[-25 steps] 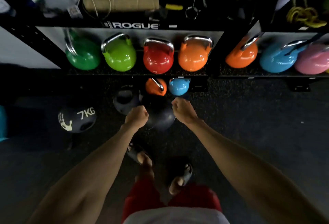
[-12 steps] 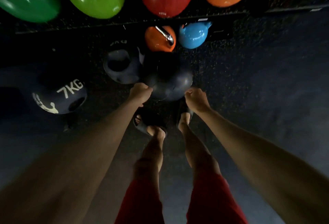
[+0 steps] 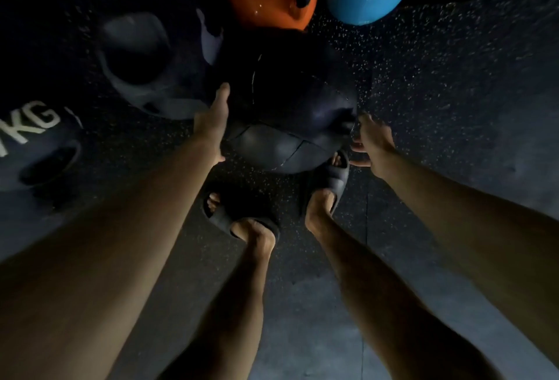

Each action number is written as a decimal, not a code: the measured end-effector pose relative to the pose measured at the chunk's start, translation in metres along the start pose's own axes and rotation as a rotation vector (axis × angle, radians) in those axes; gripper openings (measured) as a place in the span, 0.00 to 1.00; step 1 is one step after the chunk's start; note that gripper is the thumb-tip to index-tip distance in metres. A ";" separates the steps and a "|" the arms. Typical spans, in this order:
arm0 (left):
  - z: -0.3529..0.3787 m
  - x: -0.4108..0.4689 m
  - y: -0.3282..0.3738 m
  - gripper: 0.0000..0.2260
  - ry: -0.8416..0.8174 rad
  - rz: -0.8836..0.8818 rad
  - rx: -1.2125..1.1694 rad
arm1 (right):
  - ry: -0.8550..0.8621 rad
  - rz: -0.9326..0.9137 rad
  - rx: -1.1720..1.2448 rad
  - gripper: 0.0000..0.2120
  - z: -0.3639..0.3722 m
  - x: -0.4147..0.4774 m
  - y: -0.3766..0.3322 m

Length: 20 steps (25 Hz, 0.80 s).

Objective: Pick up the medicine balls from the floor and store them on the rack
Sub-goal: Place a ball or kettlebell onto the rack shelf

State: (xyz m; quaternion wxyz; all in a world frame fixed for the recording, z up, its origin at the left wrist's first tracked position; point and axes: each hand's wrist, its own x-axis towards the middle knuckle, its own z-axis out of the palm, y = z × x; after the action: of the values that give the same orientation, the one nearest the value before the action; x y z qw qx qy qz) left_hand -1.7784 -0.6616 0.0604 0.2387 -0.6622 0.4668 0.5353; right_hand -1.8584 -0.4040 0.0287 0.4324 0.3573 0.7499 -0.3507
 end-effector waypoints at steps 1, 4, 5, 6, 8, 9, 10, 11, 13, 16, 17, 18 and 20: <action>0.004 0.014 0.000 0.43 0.006 -0.011 -0.026 | -0.024 0.050 0.077 0.26 0.001 0.015 -0.003; 0.006 0.048 0.001 0.46 -0.007 -0.028 -0.057 | -0.109 0.147 0.253 0.35 0.003 0.059 -0.008; 0.005 0.054 0.003 0.47 -0.042 -0.030 -0.047 | -0.137 0.160 0.290 0.37 0.004 0.071 -0.012; 0.005 0.061 0.003 0.48 -0.099 -0.025 -0.030 | -0.175 0.159 0.322 0.37 0.006 0.082 -0.015; 0.010 0.069 0.003 0.42 -0.178 0.029 -0.028 | -0.283 0.144 0.395 0.34 0.015 0.095 -0.021; 0.013 0.072 0.003 0.39 -0.164 0.061 -0.052 | -0.323 0.127 0.413 0.32 0.020 0.099 -0.022; 0.015 0.076 0.001 0.37 -0.132 0.089 -0.076 | -0.343 0.121 0.426 0.31 0.025 0.101 -0.023; 0.016 0.079 -0.002 0.37 -0.103 0.108 -0.083 | -0.335 0.114 0.433 0.30 0.028 0.099 -0.022; 0.013 0.076 -0.008 0.36 -0.122 0.157 -0.055 | -0.311 0.078 0.468 0.29 0.025 0.093 -0.013; 0.007 0.048 -0.015 0.35 -0.158 0.183 -0.045 | -0.232 0.002 0.545 0.28 0.003 0.066 0.006; 0.002 0.032 -0.016 0.35 -0.173 0.203 -0.045 | -0.228 -0.017 0.574 0.27 -0.006 0.047 0.010; -0.005 0.008 -0.014 0.35 -0.191 0.220 -0.043 | -0.208 -0.025 0.596 0.27 -0.015 0.027 0.012; -0.021 -0.045 -0.011 0.33 -0.245 0.226 -0.054 | -0.174 -0.047 0.653 0.27 -0.036 -0.024 0.012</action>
State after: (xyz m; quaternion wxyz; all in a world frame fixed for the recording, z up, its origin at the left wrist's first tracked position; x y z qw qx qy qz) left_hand -1.7583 -0.6578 0.1069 0.2143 -0.5414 0.4911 0.6479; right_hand -1.8535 -0.3735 0.0611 0.3496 0.4283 0.5662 -0.6114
